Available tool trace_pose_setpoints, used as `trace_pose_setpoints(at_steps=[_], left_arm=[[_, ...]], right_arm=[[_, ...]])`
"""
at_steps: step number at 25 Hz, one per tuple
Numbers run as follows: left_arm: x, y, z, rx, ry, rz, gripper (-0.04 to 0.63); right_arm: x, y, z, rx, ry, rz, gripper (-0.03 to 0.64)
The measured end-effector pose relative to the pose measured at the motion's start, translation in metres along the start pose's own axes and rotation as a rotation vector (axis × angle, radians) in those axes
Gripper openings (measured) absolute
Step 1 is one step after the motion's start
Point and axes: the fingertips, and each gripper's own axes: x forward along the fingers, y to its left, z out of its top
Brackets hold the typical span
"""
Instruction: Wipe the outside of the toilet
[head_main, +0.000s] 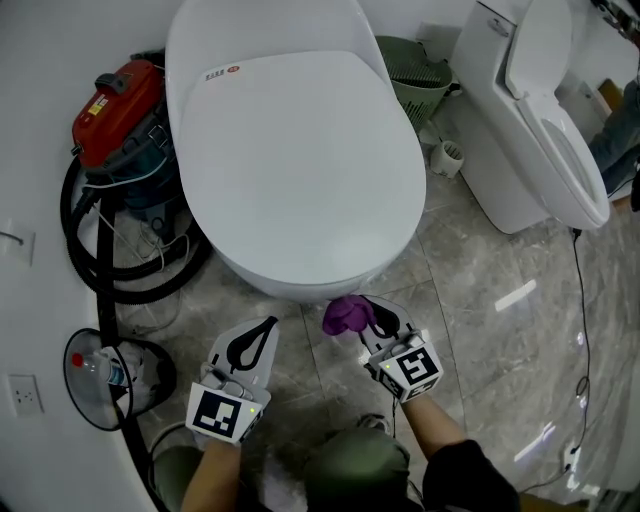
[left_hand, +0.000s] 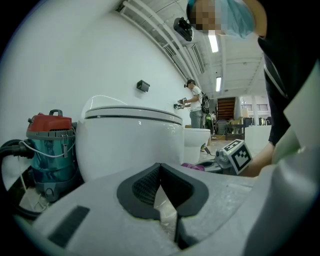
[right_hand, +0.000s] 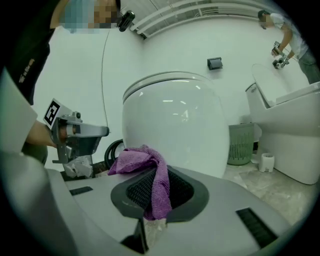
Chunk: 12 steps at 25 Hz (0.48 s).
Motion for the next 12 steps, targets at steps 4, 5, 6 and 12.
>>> trace_pose_setpoints(at_steps=[4, 5, 6, 12], left_arm=[[0.0, -0.003, 0.001, 0.008, 0.002, -0.001, 0.009], [0.001, -0.004, 0.001, 0.006, 0.003, -0.001, 0.008], [0.001, -0.005, 0.001, 0.005, 0.004, -0.001, 0.008], [0.006, -0.011, 0.0, 0.004, 0.005, -0.01, 0.008]], right_arm=[[-0.013, -0.041, 0.007, 0.027, -0.038, -0.1, 0.044], [-0.016, -0.052, 0.007, 0.032, -0.045, -0.124, 0.044], [-0.017, -0.063, 0.007, 0.034, -0.048, -0.145, 0.044], [-0.014, -0.132, 0.0, 0.083, -0.049, -0.289, 0.044]])
